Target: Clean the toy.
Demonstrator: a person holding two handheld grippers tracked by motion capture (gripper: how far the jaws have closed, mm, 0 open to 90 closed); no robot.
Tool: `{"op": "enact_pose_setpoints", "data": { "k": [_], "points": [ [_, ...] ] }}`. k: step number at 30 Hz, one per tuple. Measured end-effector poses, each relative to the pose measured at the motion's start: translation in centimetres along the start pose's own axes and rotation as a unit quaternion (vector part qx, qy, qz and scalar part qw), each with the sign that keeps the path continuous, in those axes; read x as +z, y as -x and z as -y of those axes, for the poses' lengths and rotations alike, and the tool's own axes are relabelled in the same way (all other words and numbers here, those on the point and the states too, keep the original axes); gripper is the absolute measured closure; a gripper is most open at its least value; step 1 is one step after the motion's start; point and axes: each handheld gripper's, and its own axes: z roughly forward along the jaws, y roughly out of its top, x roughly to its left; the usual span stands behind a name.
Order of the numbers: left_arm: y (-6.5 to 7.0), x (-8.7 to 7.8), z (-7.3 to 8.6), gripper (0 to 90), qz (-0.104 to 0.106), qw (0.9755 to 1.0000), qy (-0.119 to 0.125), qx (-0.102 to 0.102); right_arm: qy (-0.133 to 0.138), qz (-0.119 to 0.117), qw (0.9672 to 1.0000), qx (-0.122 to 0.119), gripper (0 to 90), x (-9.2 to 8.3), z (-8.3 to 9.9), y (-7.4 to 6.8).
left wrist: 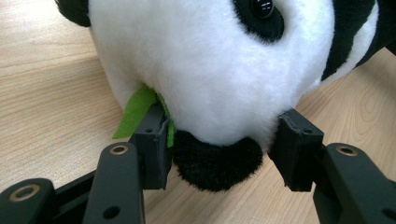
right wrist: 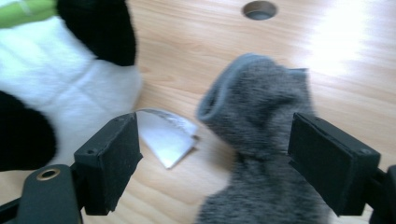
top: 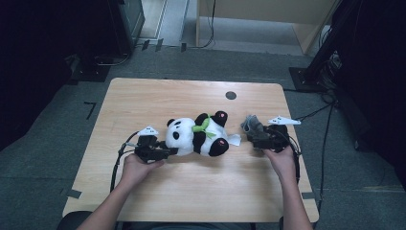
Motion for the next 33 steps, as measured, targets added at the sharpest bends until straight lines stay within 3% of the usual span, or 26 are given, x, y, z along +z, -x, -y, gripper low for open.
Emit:
{"op": "enact_pose_setpoints", "data": {
  "k": [3, 13, 20, 24, 30, 33],
  "points": [
    [0.0, 0.0, 0.0, 45.1, 0.0, 1.0, 0.0, -0.001, 0.001, -0.016, 0.9999, -0.006, 15.5, 0.0, -0.2, -0.8],
    [0.0, 0.0, -0.1, 45.0, 0.0, 1.0, -0.002, -0.002, 0.01, -0.037, 0.9984, -0.042, 15.6, -0.5, -1.1, -3.8],
    [0.1, -0.1, -0.3, 46.7, 0.003, 0.9999, -0.002, -0.012, 0.046, -0.074, 0.9944, -0.059, 14.5, -0.9, -2.0, -6.2],
    [0.0, -0.2, -0.4, 46.7, 0.004, 0.9999, -0.002, -0.015, 0.043, -0.094, 0.992, -0.072, 13.9, -0.4, -2.1, -7.6],
    [0.0, -0.2, -0.5, 46.8, 0.006, 0.9998, -0.002, -0.019, 0.04, -0.123, 0.989, -0.072, 12.9, 0.5, -1.8, -8.8],
    [0.0, -0.2, -0.5, 46.8, 0.007, 0.9998, -0.001, -0.021, 0.035, -0.128, 0.9876, -0.084, 12.5, 0.7, -1.8, -9.5]
  ]
}}
